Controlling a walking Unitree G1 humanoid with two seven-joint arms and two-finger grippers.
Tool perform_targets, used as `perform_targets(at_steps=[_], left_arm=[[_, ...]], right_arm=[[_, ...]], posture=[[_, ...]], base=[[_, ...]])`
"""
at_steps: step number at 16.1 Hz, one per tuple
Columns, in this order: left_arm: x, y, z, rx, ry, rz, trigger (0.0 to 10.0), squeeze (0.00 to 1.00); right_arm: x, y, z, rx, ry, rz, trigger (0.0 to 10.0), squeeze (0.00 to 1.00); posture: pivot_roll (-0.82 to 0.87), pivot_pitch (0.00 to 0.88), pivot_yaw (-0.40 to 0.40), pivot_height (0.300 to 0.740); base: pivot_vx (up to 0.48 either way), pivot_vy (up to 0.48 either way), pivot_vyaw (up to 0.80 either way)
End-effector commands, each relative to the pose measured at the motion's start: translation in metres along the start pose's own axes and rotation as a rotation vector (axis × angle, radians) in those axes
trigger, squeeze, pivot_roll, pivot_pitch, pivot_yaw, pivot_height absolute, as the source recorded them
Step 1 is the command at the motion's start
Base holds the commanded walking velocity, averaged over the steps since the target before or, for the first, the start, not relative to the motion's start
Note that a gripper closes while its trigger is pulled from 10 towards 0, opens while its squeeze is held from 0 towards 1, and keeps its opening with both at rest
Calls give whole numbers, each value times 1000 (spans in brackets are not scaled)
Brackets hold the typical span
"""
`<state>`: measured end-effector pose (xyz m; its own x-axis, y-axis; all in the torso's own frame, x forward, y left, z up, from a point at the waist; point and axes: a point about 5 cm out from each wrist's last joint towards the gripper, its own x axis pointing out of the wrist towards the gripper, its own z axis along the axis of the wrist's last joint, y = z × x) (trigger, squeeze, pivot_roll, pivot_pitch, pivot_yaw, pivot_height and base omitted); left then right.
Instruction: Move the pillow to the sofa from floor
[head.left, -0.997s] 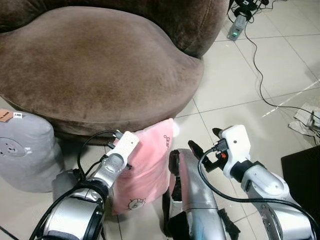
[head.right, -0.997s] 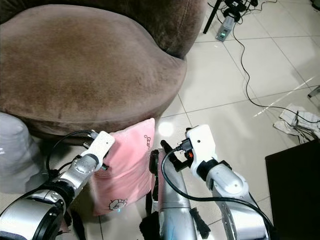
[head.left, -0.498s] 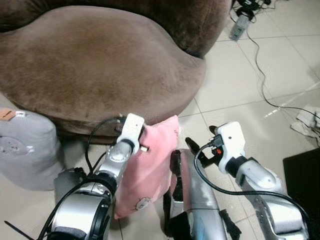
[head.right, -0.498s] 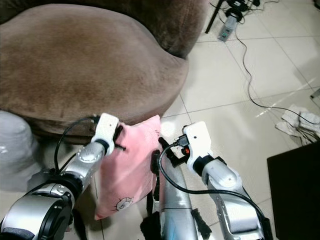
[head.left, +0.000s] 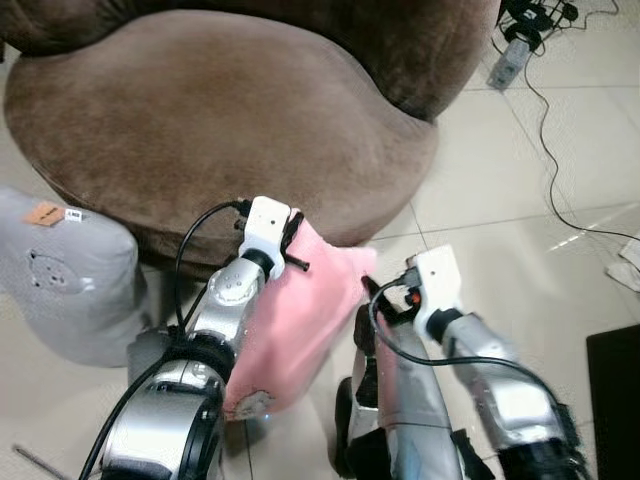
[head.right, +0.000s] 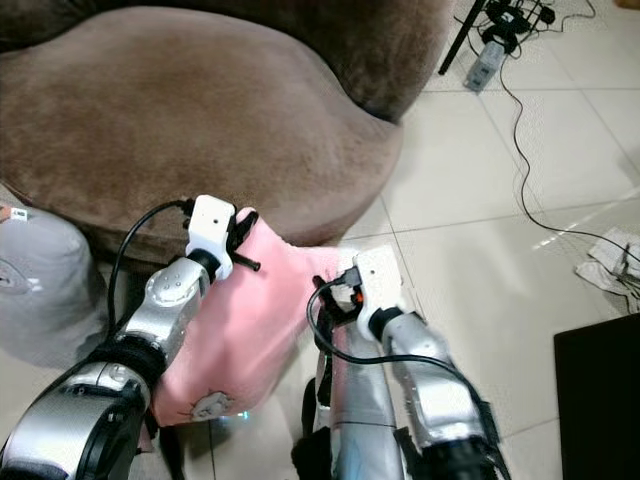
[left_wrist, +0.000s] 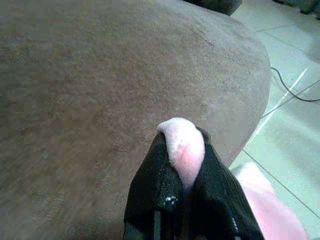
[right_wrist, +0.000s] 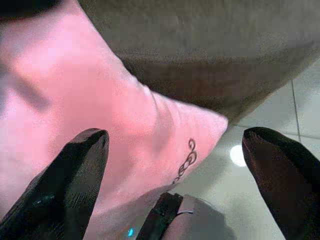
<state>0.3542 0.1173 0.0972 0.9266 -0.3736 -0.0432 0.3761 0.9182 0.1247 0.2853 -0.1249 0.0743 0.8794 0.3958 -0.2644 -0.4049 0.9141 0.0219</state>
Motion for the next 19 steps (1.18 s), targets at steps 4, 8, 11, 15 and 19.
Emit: perform_targets(at_steps=[4,8,11,15,19], left_arm=[[-45,36,-27,-79,26,170,0,0],[-70,43,-37,-34,75,221,0,0],[-69,28,-39,4,97,180,0,0],[-57,10,-31,29,96,115,0,0],[-57,-4,-35,22,120,53,0,0]], right_arm=[[7,0,-24,74,11,-63,10000,0],[15,2,-26,81,-22,-62,10000,4],[17,0,-27,76,-32,-59,10000,31],[18,-1,-29,72,-43,-62,10000,59],[15,1,-35,86,-39,-74,10000,90]], posture=[[-4,149,-107,527],[52,122,-107,567],[54,122,-115,602],[36,116,-113,632],[16,114,-99,672]], base=[[0,0,0],[0,0,0],[0,0,0],[0,0,0],[0,0,0]])
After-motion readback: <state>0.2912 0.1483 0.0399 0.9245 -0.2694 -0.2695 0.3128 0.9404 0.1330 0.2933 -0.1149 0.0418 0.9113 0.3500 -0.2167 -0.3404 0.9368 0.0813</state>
